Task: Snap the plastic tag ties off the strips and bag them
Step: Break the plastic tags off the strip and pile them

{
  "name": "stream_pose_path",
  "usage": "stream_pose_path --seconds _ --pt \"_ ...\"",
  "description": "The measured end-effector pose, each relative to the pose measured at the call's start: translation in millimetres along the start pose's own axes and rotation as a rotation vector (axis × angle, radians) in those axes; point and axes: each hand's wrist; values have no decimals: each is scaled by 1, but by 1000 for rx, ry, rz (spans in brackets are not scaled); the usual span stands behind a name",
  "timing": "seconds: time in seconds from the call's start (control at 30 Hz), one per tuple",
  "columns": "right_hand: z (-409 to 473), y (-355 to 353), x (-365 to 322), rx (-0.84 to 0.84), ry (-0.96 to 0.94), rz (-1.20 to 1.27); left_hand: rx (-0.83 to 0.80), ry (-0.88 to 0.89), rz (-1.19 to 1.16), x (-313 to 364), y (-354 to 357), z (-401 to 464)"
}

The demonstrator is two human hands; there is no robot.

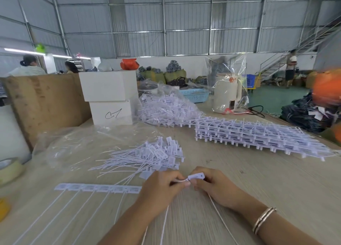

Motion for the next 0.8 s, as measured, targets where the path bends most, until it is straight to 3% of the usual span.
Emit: stream_pose_path --seconds 0.13,0.5,0.63,0.7,0.8 --pt "0 0 -4 12 8 41 23 57 -200 -2 3 -1" --pt "0 -3 -5 83 -92 371 77 44 -401 21 9 4" --pt "0 -15 2 240 -35 712 69 54 -548 23 0 -2" --pt "-3 -19 6 229 30 416 55 54 -506 22 0 -6" --pt "2 -11 6 61 118 -91 52 34 -288 19 8 -8"
Point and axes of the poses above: each hand's wrist, its own z-axis towards the middle knuckle, its own y-axis out of the palm, x = y × z, and after that the axes turned 13 degrees about -x, right-handed
